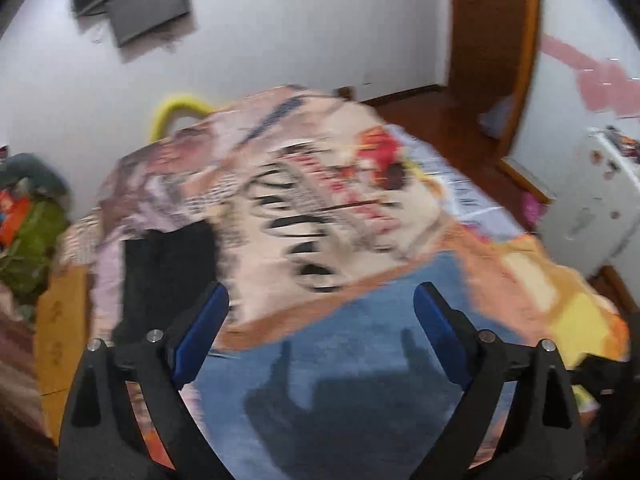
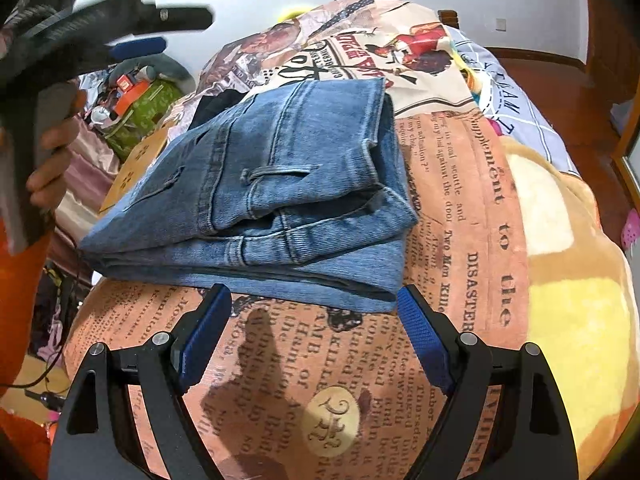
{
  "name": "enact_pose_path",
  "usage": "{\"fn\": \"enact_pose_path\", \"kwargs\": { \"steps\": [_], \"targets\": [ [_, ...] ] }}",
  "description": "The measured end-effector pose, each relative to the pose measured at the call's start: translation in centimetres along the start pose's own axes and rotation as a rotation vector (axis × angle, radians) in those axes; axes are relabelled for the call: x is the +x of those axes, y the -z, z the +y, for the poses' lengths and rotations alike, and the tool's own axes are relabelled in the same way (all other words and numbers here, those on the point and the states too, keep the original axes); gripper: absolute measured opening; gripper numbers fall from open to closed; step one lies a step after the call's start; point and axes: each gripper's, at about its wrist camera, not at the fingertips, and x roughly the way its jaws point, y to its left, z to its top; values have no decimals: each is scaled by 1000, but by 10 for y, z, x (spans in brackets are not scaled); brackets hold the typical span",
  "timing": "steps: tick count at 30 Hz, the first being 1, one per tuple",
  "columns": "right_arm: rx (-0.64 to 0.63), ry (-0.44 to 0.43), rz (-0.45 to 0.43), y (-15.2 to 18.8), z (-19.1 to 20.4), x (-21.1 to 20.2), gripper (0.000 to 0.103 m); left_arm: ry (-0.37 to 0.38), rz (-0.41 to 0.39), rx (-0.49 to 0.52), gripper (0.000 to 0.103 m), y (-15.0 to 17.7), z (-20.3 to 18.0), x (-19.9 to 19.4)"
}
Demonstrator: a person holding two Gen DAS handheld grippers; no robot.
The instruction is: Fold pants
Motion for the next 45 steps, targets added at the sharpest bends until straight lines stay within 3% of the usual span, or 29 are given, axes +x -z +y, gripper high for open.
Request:
{"fn": "enact_pose_path", "kwargs": {
  "steps": [4, 7, 12, 18, 24, 30, 36, 45],
  "targets": [
    [-2, 16, 23, -2, 6, 5, 85, -114, 68, -38, 95, 8, 54, 38],
    [-3, 24, 36, -6, 8, 10, 85, -152, 134, -63, 95, 20, 84, 66],
    [-6, 56, 65, -12, 11, 19, 85, -174, 232, -69, 95, 43, 113, 109],
    [0, 102, 82, -25, 10, 26, 85, -176, 331, -4, 96, 71, 118, 140],
    [-23, 142, 76, -44, 10, 36, 85, -113, 308, -40, 98, 96, 139, 132],
    [-13, 114, 34, -54, 14, 38, 84, -49, 335, -104, 99, 132, 156, 112],
    [-36, 122, 29, -49, 20, 34, 84, -30, 322, -149, 98, 160, 151, 75],
    [-29, 139, -29, -40, 20, 5, 84, 91, 319, -242, 96, 192, 124, 23]
  ]
}}
